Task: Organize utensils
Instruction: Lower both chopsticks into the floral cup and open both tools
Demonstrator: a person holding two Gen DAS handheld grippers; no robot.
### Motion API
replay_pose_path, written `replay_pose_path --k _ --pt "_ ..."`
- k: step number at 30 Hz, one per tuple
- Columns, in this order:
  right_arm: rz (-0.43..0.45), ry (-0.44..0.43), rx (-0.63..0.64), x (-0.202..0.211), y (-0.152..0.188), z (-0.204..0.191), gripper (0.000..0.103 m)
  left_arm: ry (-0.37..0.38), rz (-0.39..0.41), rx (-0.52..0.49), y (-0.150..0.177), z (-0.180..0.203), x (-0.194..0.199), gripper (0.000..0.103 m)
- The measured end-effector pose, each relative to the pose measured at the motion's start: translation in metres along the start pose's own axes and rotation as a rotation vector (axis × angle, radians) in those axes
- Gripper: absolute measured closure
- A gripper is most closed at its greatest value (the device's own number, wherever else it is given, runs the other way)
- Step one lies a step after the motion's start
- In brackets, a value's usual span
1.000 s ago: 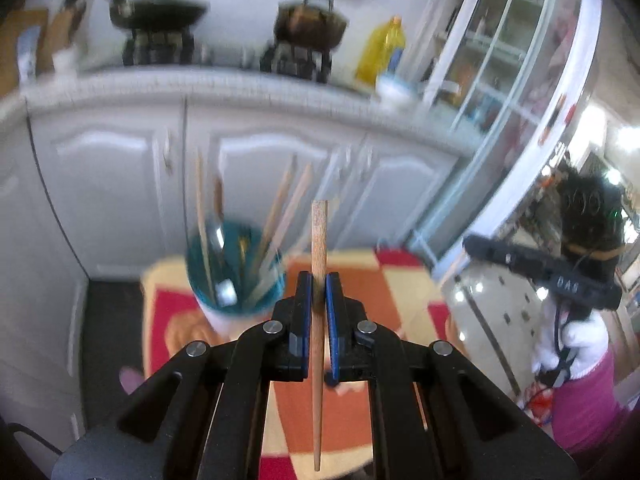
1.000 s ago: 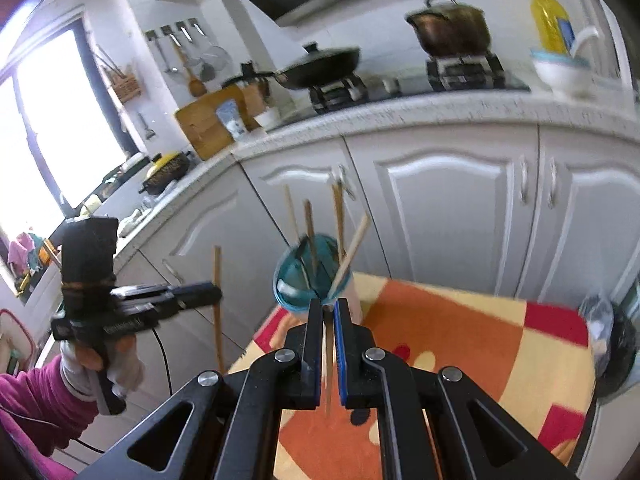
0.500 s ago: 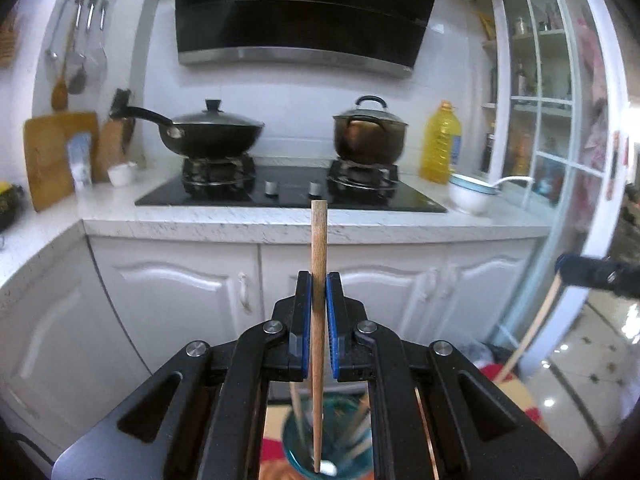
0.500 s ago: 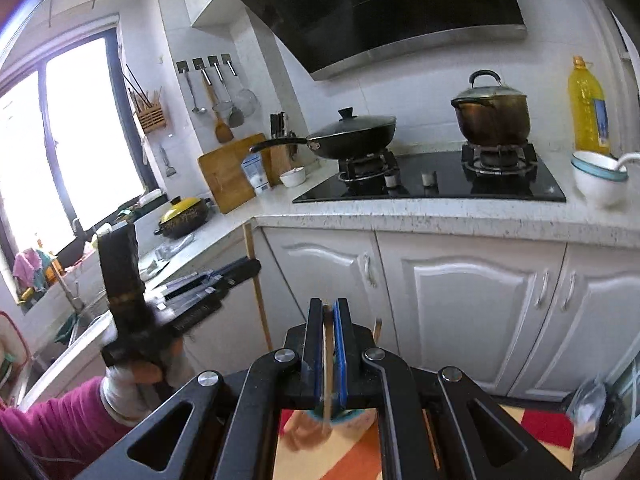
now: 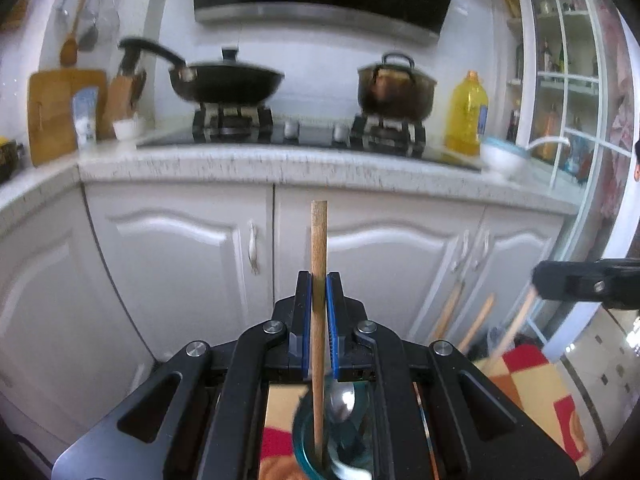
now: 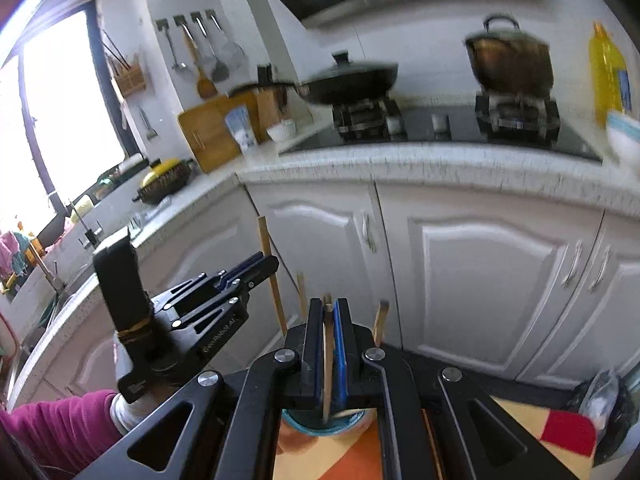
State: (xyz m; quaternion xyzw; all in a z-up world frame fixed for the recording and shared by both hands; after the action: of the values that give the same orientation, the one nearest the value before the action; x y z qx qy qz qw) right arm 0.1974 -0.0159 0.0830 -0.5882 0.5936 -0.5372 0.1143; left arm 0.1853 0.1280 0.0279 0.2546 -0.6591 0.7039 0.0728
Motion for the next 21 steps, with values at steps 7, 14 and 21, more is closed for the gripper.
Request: replay_pose_path --k 7,14,21 --pt "-0.089 0.009 -0.083 -0.034 0.042 0.029 0.098 0.019 -0.127 -0.028 0.038 0.008 -0.007 0.097" --pt "-0.064 -0.008 -0.141 -0.025 0.048 0.036 0.061 0.042 -0.167 -0.033 0.039 0.01 0.011 0.075" --pt "-0.05 -0.01 -0.145 0.001 0.062 0.023 0.061 0.052 -0.204 0.006 0.044 0.004 0.034 0.063"
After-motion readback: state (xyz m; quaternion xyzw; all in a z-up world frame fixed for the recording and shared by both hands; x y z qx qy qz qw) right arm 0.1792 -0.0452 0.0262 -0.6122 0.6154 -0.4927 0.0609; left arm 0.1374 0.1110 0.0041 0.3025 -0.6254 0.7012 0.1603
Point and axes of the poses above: each gripper's, at about its wrist camera, not at the fingertips, and x roughly against the way its jaws point, z to its right, y to its underside, the point moved 7 cm from there along -x, roughly the way its jaws point, and after that the axes turned 13 degrees about -y, right-handed, at the moved point
